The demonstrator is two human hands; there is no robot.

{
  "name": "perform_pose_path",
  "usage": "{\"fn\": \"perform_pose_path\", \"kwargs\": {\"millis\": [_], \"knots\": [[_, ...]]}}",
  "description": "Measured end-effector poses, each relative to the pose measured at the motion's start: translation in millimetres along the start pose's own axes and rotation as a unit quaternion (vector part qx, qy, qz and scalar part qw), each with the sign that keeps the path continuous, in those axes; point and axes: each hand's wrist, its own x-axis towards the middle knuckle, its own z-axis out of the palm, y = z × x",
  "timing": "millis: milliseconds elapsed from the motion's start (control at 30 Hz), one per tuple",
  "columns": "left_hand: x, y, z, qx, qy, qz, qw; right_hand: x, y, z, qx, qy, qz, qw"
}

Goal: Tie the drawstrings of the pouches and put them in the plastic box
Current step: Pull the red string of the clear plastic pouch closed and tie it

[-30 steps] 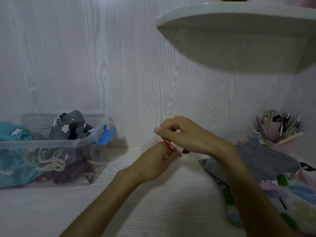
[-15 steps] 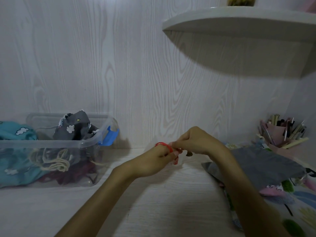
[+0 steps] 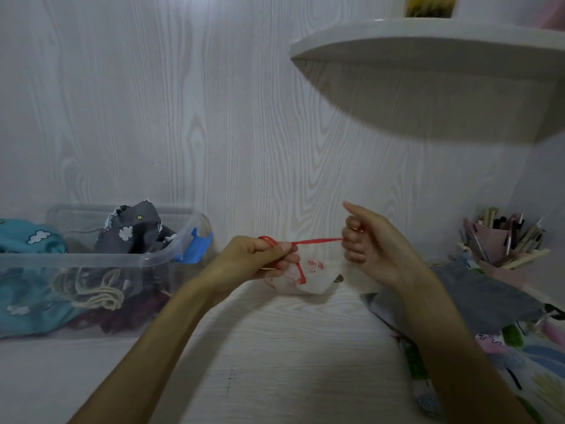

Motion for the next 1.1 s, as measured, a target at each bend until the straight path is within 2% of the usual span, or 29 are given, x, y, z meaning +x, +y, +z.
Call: {"fn": "perform_pose_path", "kwargs": {"millis": [33, 67, 133, 167, 200, 233, 300, 367, 400, 500, 567, 633, 700, 767, 833, 967, 1100], "knots": [[-0.3, 1.5, -3.7, -0.008, -0.012, -0.004, 1.000, -2.1, -1.2, -3.6, -0.119, 0.023, -0.007, 0.993], [-0.4, 3.1, -6.1, -0.015, -0.024, -0.007, 1.000, -4.1, -2.6, -6.4, -0.250, 0.043, -0.005, 0.967], [-1.2, 5.7, -7.9, -0.025, -0.040, -0.013, 0.999, -5.9, -3.6, -8.0, -0.455, 0.079, -0.015, 0.887], [-1.4, 6.5, -7.7, -0.027, -0.044, -0.015, 0.999, -5.7, -3.3, -7.1, -0.508, 0.096, -0.052, 0.854], [-1.6, 7.1, -7.2, -0.023, -0.045, -0.017, 0.999, -4.6, -3.7, -4.7, -0.527, 0.102, -0.104, 0.837], [-2.2, 7.4, -5.7, -0.018, -0.045, -0.018, 0.999, -5.6, -4.1, 0.4, -0.523, 0.077, -0.140, 0.837], [-3.3, 8.3, -2.7, -0.007, -0.041, -0.018, 0.999, -10.0, -0.8, 16.2, -0.503, -0.040, -0.118, 0.855], [-3.9, 9.0, -1.7, 0.005, -0.029, -0.014, 0.999, -10.6, 8.6, 29.9, -0.549, -0.101, -0.077, 0.826], [-4.2, 9.3, -1.9, 0.013, -0.024, -0.012, 1.000, -9.3, 13.4, 34.1, -0.573, -0.087, -0.090, 0.810], [-5.8, 9.8, -2.7, 0.031, -0.015, -0.008, 0.999, -9.4, 19.3, 39.1, -0.594, 0.024, -0.179, 0.784], [-6.0, 9.5, -3.5, 0.030, -0.005, -0.015, 0.999, -10.3, 17.2, 36.9, -0.573, 0.062, -0.199, 0.793], [-4.7, 9.2, -3.8, 0.005, 0.013, -0.024, 1.000, -12.6, 10.4, 32.7, -0.536, 0.049, -0.199, 0.819], [-4.4, 9.9, -3.3, -0.056, 0.030, -0.037, 0.997, -17.2, 3.9, 29.3, -0.512, -0.026, -0.179, 0.839], [-6.2, 10.2, -3.1, -0.090, 0.035, -0.039, 0.995, -22.5, -0.1, 27.4, -0.523, -0.116, -0.155, 0.830], [-8.3, 11.0, -2.6, -0.081, 0.026, -0.037, 0.996, -24.7, -1.1, 24.2, -0.524, -0.161, -0.138, 0.825], [-9.9, 13.9, -0.5, -0.055, 0.011, -0.031, 0.998, -19.2, -2.4, 17.7, -0.485, -0.114, -0.143, 0.855], [-12.6, 16.4, 3.4, -0.005, -0.003, 0.004, 1.000, -16.0, 9.3, 25.8, -0.477, -0.148, -0.136, 0.856]]}}
